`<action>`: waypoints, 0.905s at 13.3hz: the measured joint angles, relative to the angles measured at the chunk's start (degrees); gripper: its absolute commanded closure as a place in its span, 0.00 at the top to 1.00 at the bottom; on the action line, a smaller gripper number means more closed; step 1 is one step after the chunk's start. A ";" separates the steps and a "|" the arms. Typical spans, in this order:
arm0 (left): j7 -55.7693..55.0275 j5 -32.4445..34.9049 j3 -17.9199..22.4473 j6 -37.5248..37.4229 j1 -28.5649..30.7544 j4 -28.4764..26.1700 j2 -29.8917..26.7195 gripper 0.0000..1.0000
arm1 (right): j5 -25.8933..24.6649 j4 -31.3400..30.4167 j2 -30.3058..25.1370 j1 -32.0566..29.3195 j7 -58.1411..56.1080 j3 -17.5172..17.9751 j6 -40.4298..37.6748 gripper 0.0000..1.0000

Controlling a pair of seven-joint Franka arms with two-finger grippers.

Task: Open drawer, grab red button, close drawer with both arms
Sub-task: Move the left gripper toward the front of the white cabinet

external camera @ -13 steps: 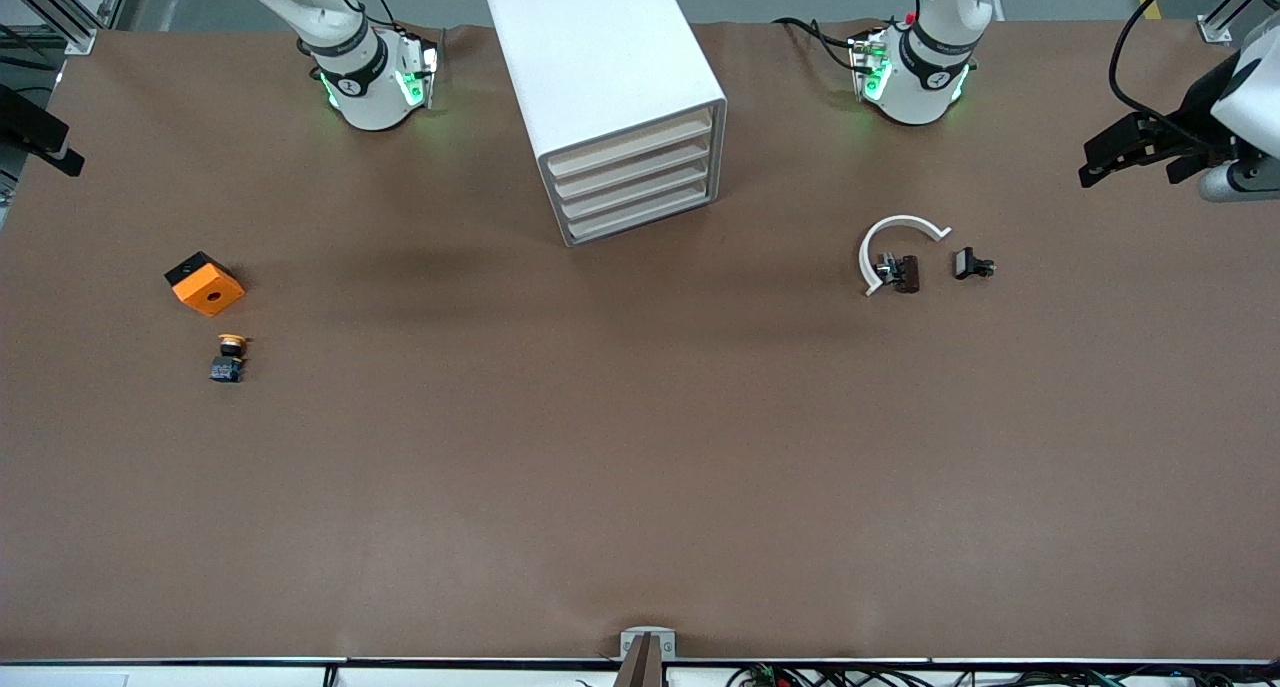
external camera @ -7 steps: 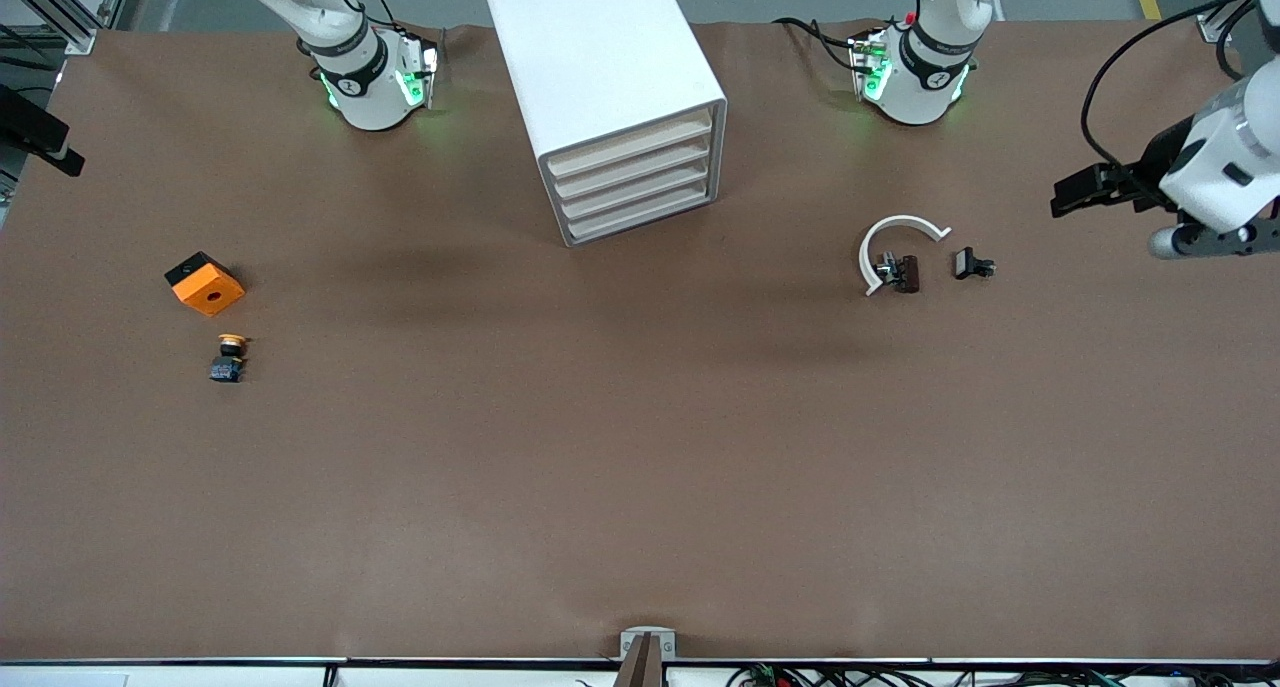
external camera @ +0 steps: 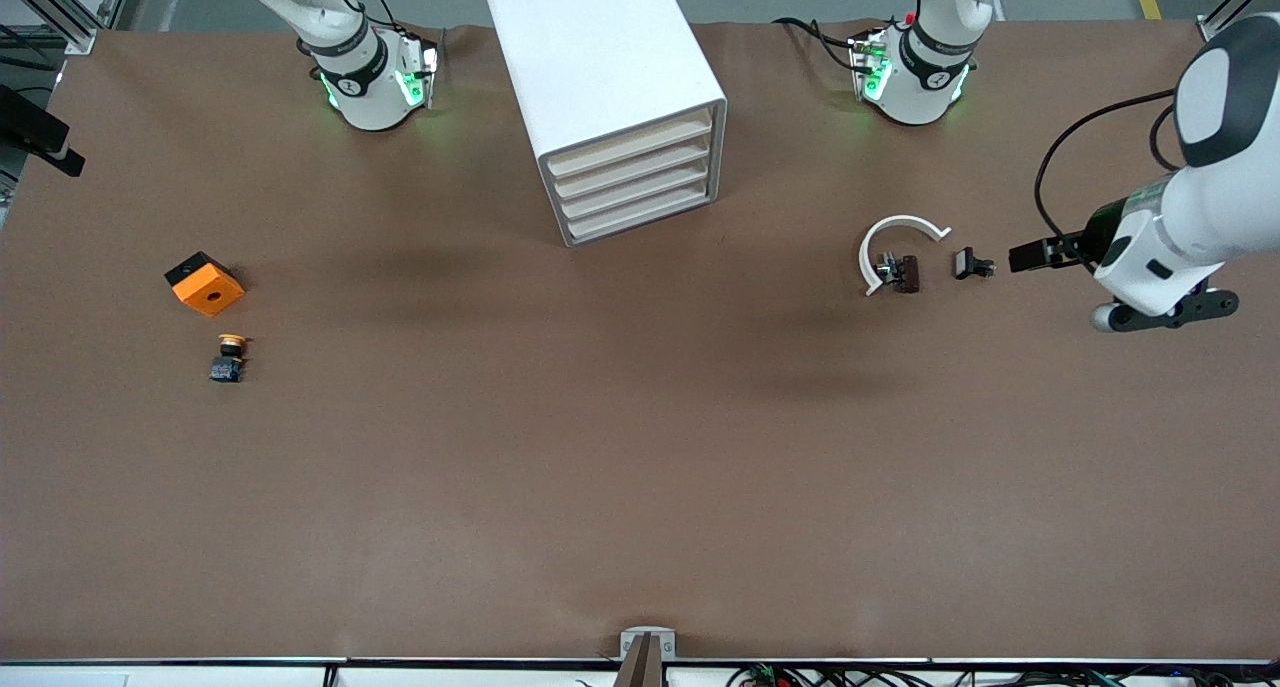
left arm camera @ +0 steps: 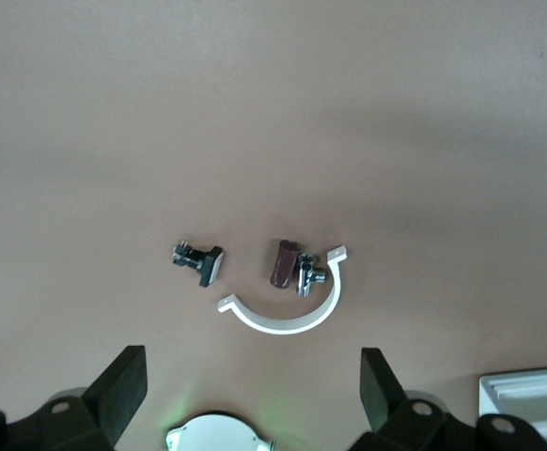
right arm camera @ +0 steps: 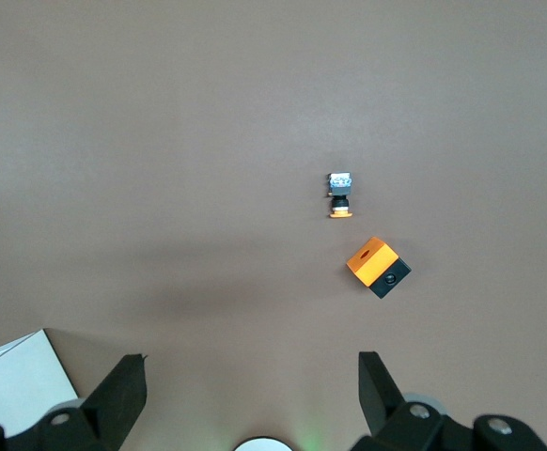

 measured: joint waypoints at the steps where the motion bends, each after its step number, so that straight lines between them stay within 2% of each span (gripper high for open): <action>1: -1.41 0.00 -0.16 1.18 -0.65 -0.03 1.23 1.00 | 0.00 0.00 0.00 0.00 0.00 0.00 0.00 1.00; 8: -15.70 0.00 -0.35 8.56 -6.08 -0.06 11.03 1.00 | 0.00 -0.03 0.00 0.00 0.00 0.04 0.01 1.00; 12: -24.87 0.00 -0.40 10.14 -9.58 0.08 15.01 1.00 | 0.00 -0.04 0.00 0.00 0.00 0.05 0.01 1.00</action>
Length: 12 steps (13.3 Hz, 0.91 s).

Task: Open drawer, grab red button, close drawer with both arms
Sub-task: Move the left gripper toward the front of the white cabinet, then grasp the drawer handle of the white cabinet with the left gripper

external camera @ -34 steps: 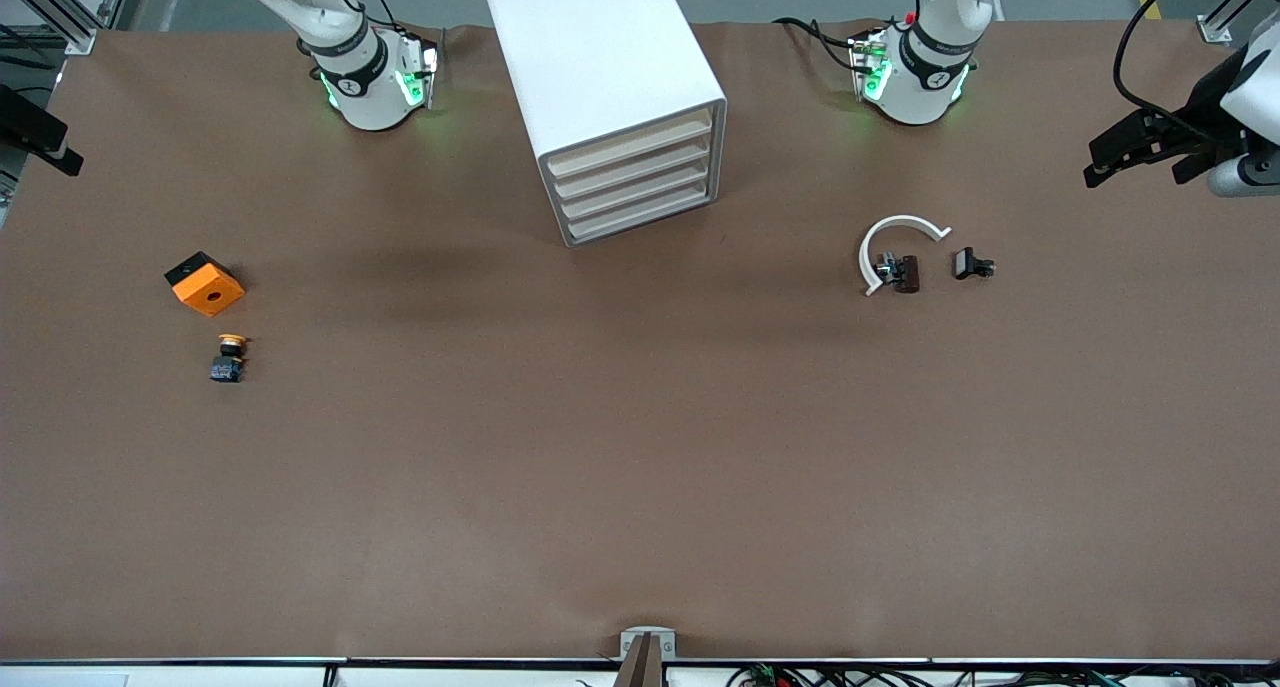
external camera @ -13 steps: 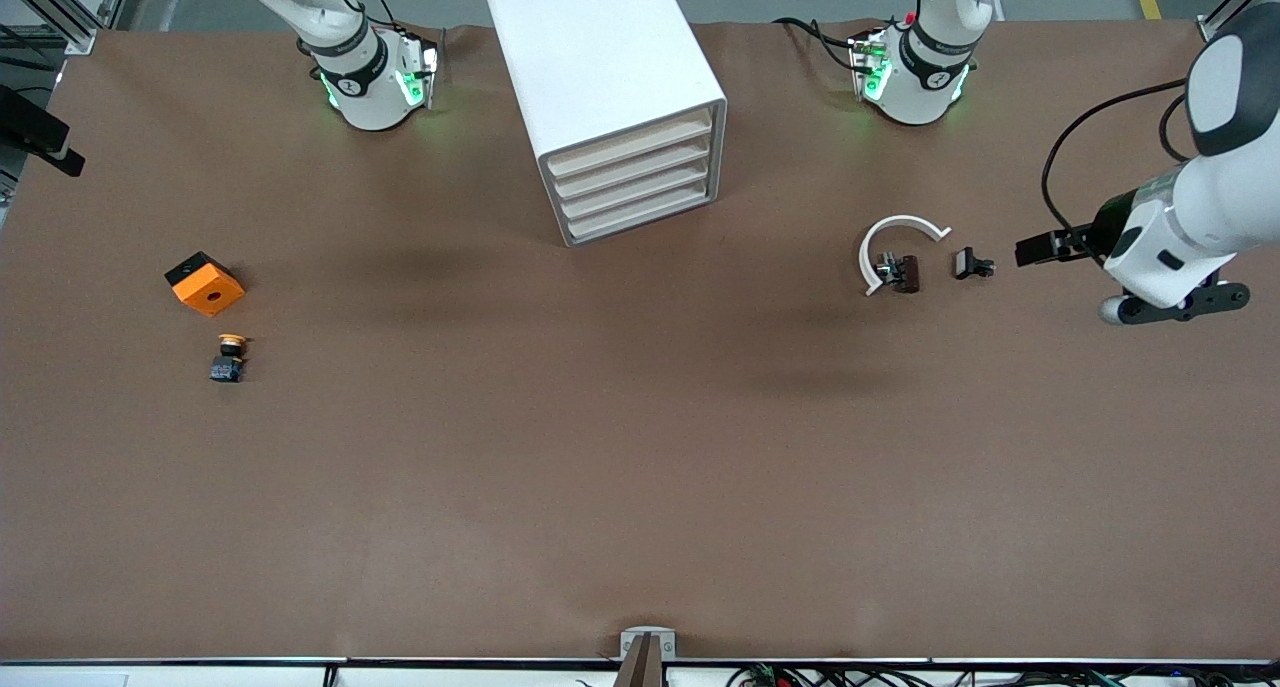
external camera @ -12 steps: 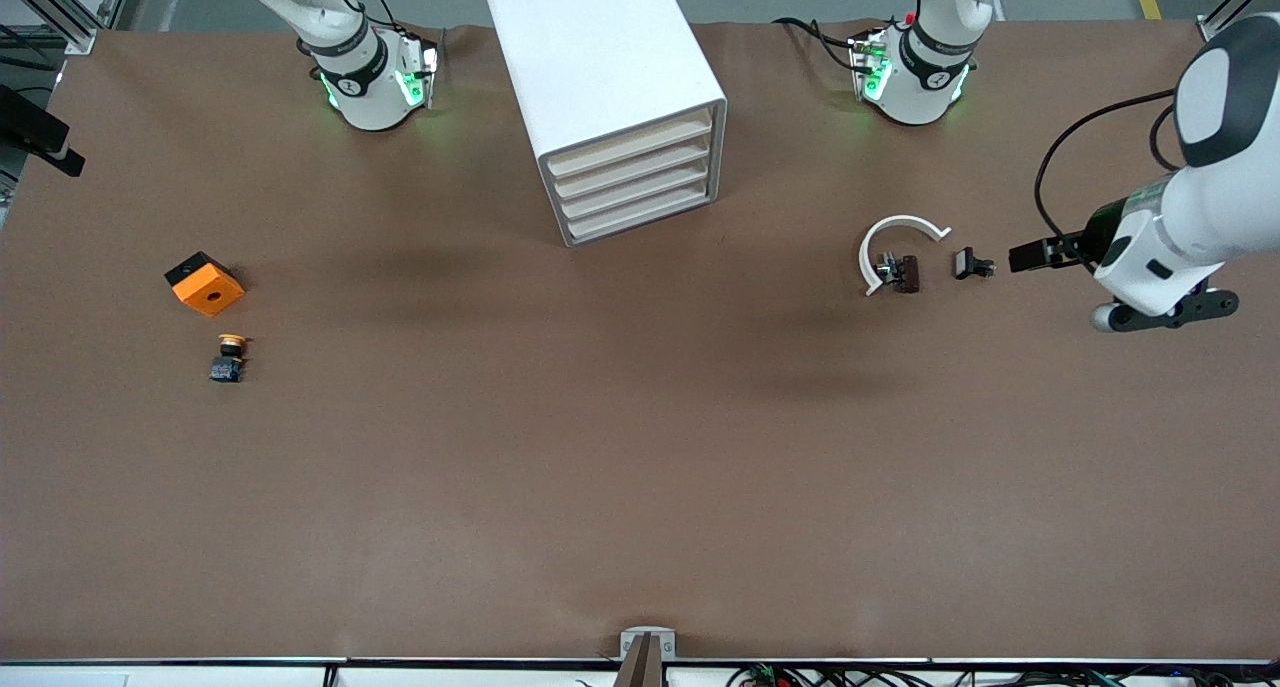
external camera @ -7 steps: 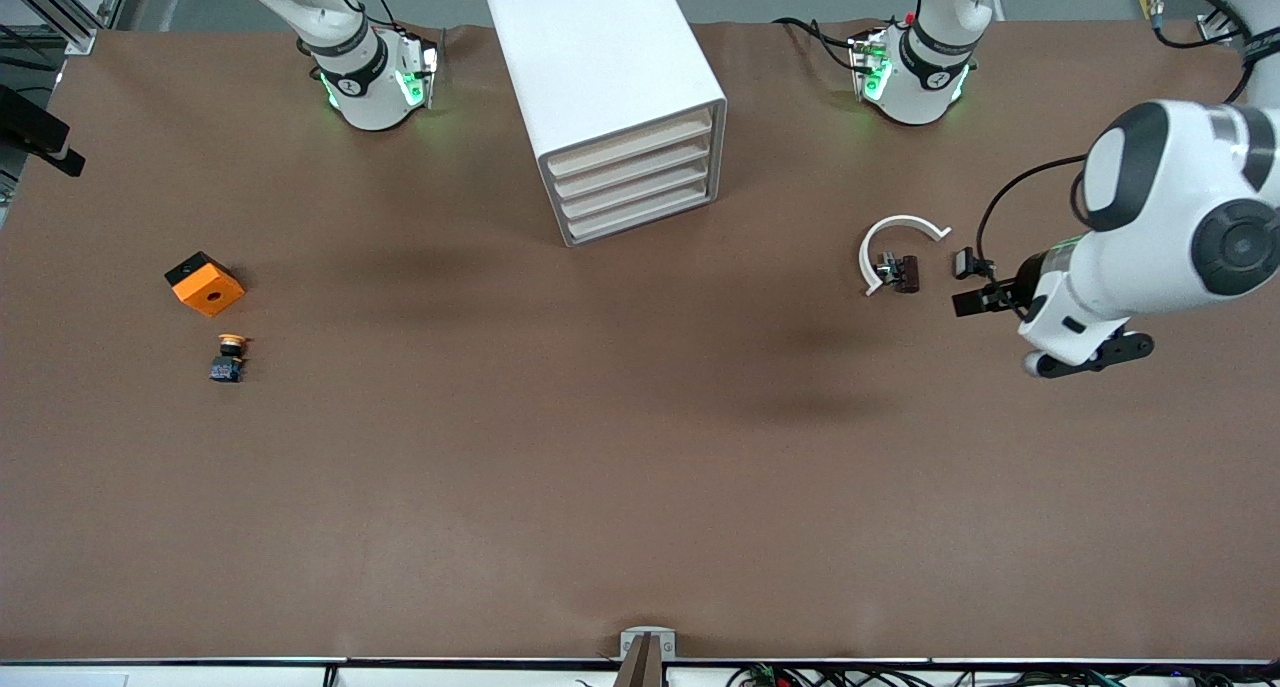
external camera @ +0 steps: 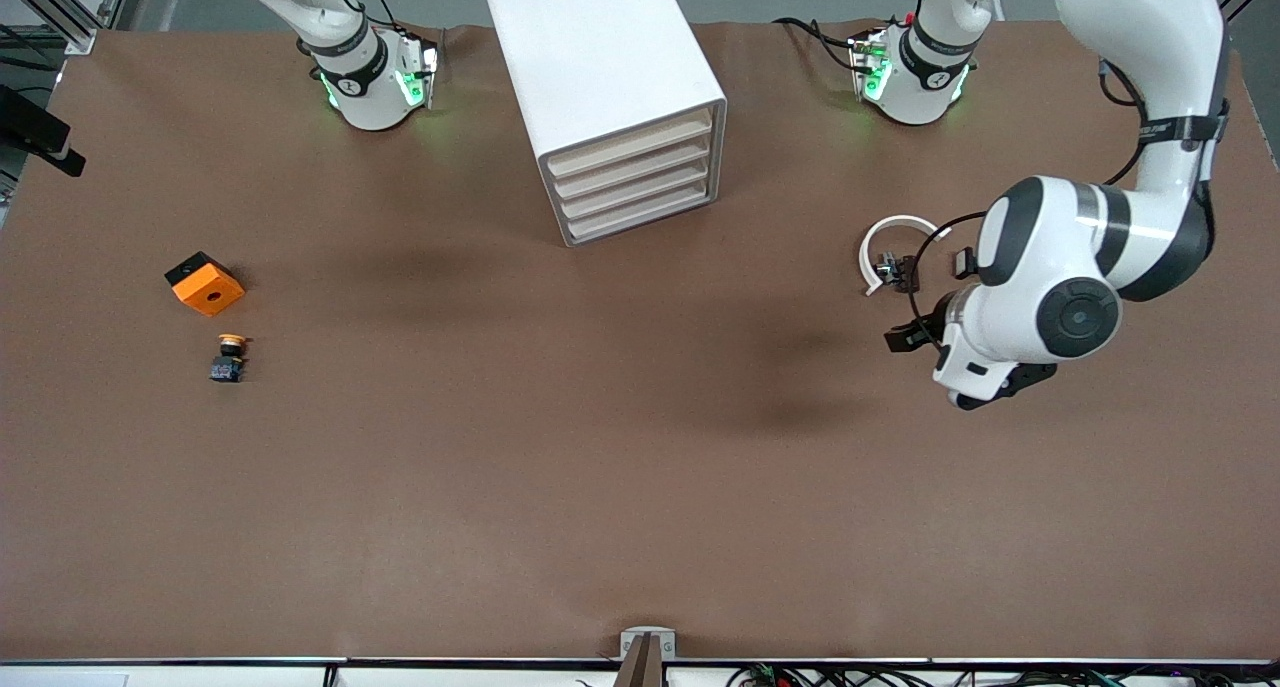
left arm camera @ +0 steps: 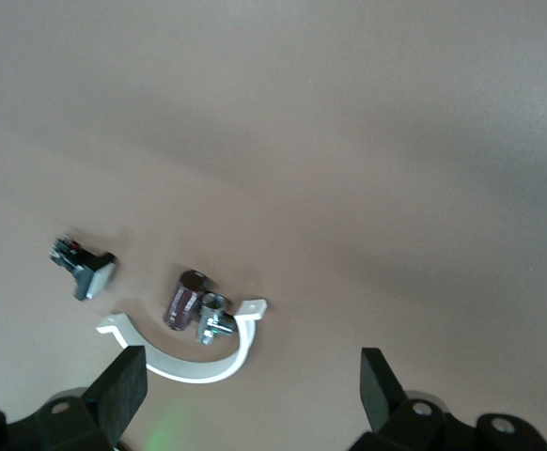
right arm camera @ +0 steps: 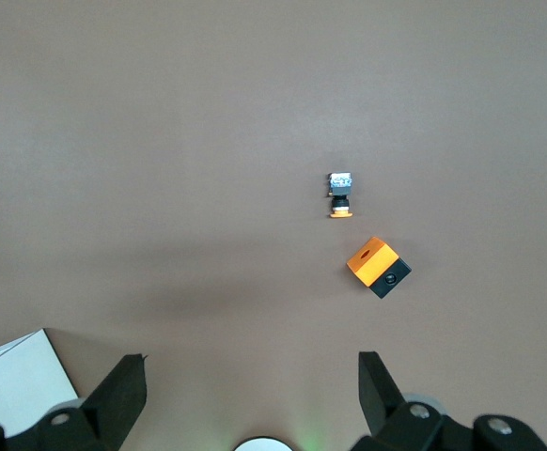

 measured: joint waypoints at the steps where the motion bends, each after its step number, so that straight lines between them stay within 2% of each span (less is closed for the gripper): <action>1: -3.34 0.00 -0.01 0.63 -1.18 0.04 0.84 1.00 | 0.00 0.00 0.00 0.00 0.00 0.00 0.00 1.00; 7: -28.11 -0.10 -0.52 1.19 -7.48 2.04 6.54 1.00 | 0.00 0.04 -0.02 0.00 0.00 -0.12 0.51 1.00; 10: -38.69 -1.17 -2.34 0.84 -8.04 3.97 10.19 1.00 | 0.00 -0.09 0.09 -0.01 0.03 -0.35 0.47 1.00; 12: -43.38 -2.57 -3.20 -1.98 -8.04 5.63 12.22 1.00 | 0.00 -0.34 0.74 -0.05 0.05 -0.54 0.43 1.00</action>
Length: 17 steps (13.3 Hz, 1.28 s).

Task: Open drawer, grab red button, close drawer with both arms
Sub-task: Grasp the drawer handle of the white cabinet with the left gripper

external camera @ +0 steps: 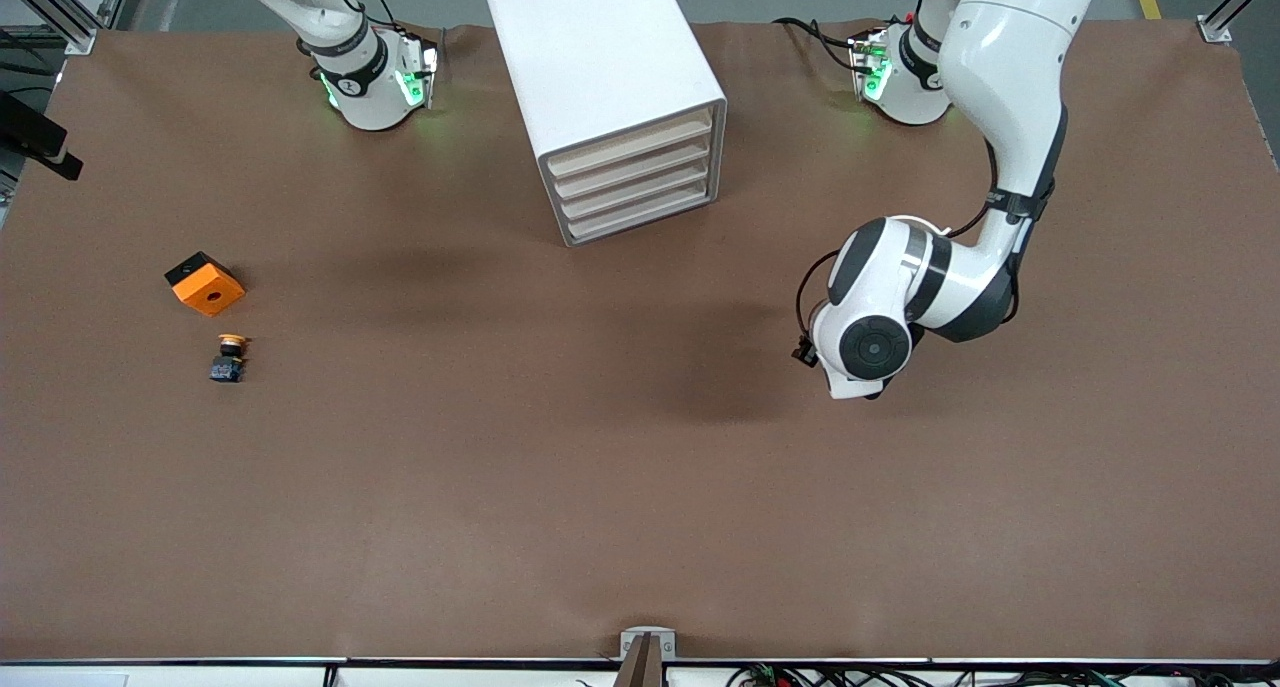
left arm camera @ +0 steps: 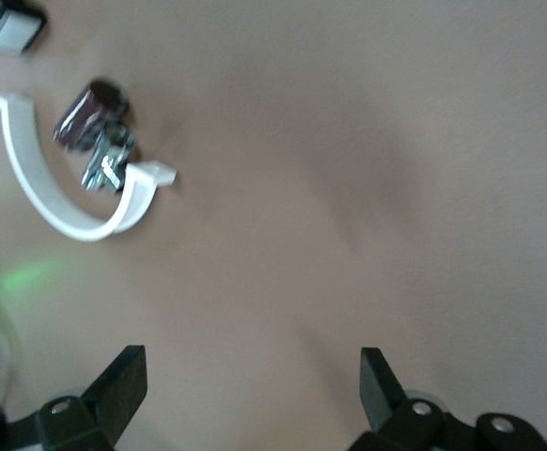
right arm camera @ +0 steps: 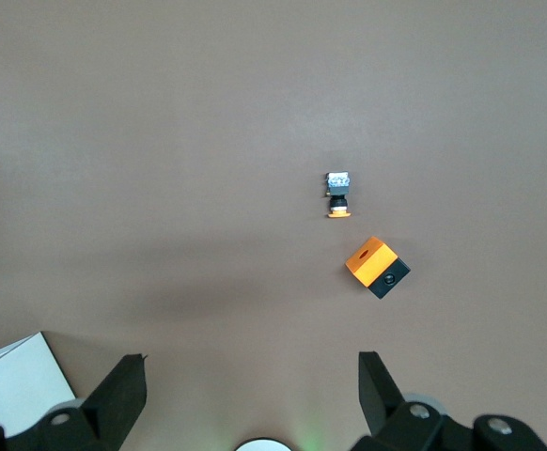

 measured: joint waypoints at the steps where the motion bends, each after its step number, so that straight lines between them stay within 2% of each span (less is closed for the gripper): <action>1: -1.81 -0.68 -0.28 -1.84 0.01 0.61 0.81 1.00 | 0.00 -0.02 0.49 -0.05 0.01 -0.05 0.04 1.00; 5: -8.25 -7.54 -0.83 -6.94 0.24 2.47 3.26 1.00 | 0.10 -0.08 3.35 -0.10 -0.03 -0.20 1.02 1.00; 11: -17.57 -13.98 -2.39 -15.10 0.29 4.08 5.81 1.00 | 0.10 0.16 8.51 -0.13 -0.12 -0.23 3.73 1.00; 17: -23.86 -24.19 -2.61 -21.41 1.43 4.25 6.99 1.00 | 0.12 0.23 9.68 -0.15 -0.07 -0.30 4.35 1.00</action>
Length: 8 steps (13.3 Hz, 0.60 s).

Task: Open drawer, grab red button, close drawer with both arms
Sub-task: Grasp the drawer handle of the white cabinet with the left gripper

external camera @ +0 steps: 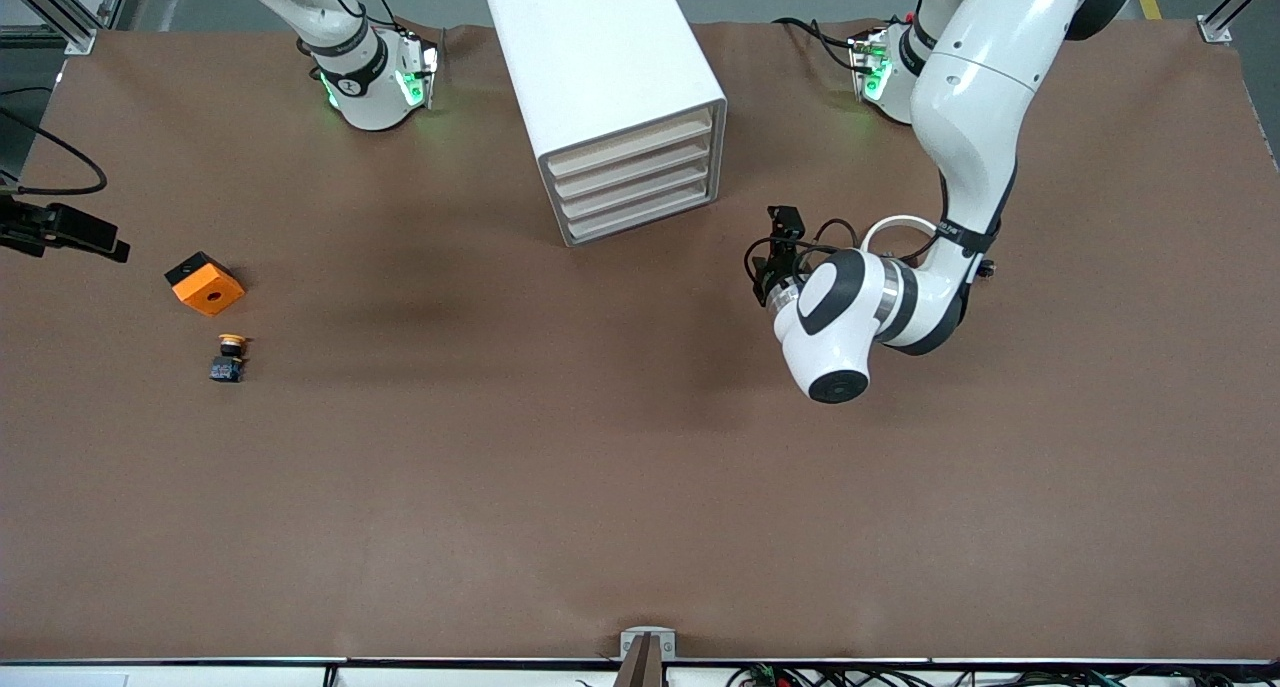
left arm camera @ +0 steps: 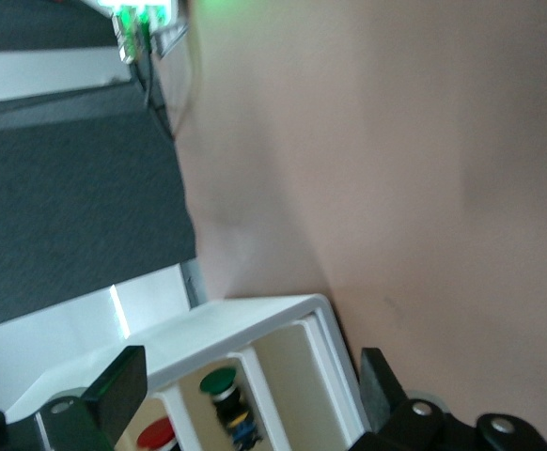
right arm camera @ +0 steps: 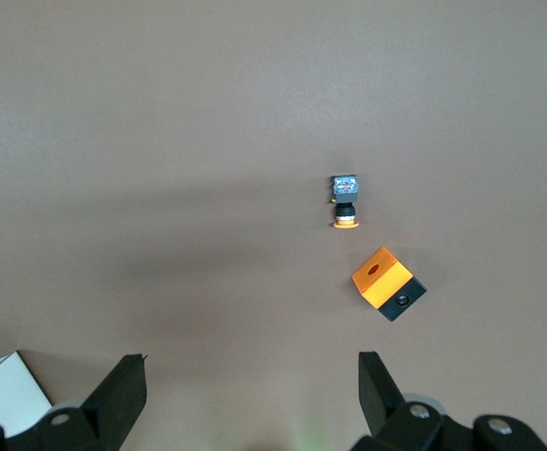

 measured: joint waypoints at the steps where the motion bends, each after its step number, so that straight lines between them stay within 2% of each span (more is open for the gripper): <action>1: -0.60 -1.65 0.00 -0.94 0.54 0.00 0.25 1.00 | 0.01 0.00 0.14 0.00 0.01 0.00 0.00 1.00; 4: -5.69 -5.68 -0.01 -3.49 1.26 0.02 1.58 1.00 | 0.09 0.03 0.23 0.18 2.84 0.36 -0.46 1.00; 8: -10.91 -10.25 -0.21 -4.85 1.23 0.11 3.96 1.00 | 0.24 0.31 0.23 3.37 15.12 0.96 -2.30 1.00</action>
